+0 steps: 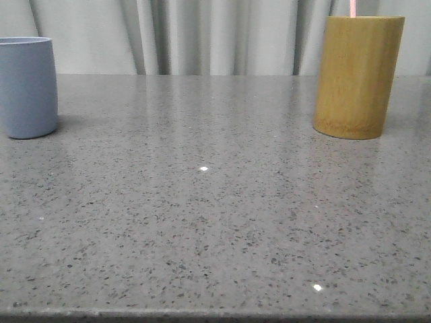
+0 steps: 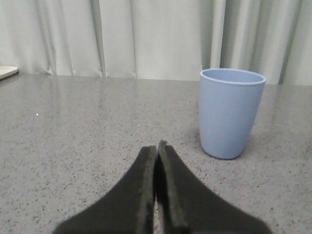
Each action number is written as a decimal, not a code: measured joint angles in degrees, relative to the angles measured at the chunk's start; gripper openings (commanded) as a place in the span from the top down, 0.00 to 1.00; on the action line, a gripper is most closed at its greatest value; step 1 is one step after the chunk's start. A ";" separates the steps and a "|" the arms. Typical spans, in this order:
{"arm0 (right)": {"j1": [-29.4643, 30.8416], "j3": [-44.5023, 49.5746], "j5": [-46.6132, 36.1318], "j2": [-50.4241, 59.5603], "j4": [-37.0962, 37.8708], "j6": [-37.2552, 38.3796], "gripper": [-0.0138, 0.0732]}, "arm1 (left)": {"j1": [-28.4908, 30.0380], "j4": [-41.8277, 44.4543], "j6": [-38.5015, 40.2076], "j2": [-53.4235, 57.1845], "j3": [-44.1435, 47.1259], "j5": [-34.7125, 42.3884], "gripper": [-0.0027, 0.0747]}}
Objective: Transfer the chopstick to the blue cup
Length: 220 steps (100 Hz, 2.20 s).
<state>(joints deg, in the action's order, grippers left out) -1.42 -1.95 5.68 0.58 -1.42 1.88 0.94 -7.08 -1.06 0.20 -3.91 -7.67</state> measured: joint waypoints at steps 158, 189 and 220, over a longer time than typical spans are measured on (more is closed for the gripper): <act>0.00 -36.26 16.93 -36.68 0.00 0.11 0.41 | -1.38 -2.31 0.00 -47.27 -42.83 -13.38 0.48; 0.00 -36.30 16.93 -37.62 0.00 0.11 0.41 | -1.38 -2.31 -1.23 -65.25 -63.11 -32.38 0.47; 0.00 -36.30 16.93 -37.62 0.00 0.18 0.41 | -1.38 -2.31 -2.50 -84.35 -80.57 -48.20 0.47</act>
<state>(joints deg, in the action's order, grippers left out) -1.42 -38.26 22.62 -37.04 -1.42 2.07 -0.44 -9.39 -3.57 -84.15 -84.48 -55.87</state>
